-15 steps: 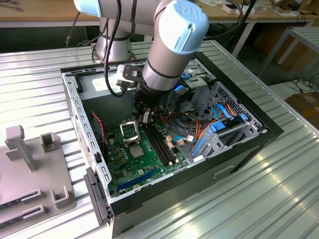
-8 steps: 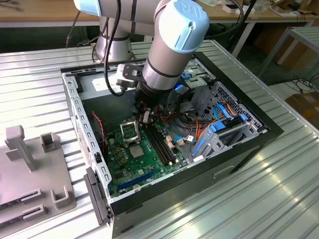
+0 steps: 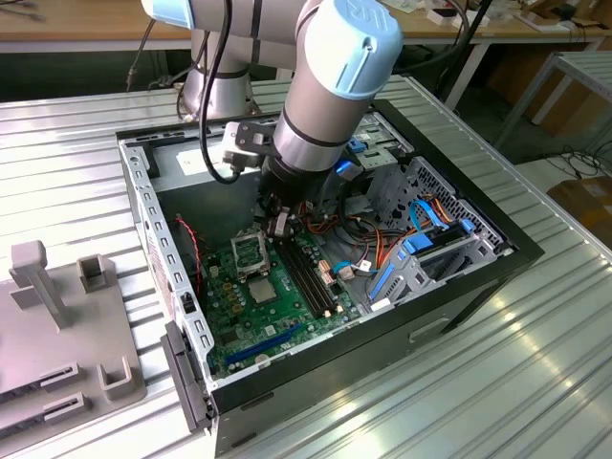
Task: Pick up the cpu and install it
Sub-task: 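Close the cpu cover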
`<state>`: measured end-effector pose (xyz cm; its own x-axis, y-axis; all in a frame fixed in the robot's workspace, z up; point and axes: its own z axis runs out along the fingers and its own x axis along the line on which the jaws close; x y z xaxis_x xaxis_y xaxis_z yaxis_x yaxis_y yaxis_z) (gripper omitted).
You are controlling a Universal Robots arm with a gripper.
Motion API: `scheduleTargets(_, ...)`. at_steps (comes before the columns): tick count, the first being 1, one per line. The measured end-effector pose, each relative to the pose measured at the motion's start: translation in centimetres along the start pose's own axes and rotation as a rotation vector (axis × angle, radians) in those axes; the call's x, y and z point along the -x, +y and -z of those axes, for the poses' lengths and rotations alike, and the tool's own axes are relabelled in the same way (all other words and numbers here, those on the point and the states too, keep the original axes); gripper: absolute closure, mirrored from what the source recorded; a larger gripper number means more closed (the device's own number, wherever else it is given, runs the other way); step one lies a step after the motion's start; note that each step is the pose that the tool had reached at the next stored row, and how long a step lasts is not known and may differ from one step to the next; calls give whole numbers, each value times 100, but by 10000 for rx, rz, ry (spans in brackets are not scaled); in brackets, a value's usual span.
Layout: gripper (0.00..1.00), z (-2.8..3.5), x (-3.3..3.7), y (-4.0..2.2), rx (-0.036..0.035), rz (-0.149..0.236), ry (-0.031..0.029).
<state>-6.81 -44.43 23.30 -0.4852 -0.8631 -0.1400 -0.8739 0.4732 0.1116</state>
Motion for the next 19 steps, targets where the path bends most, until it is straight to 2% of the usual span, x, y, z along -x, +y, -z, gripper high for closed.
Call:
scheduleTargets(6, 87, 31, -3, 10, -3, 29, 15)
scheduleTargets(7, 87, 53, -8, 18, -1, 56, 23)
scheduleTargets(19, 87, 107, -20, 33, 4, 132, 41)
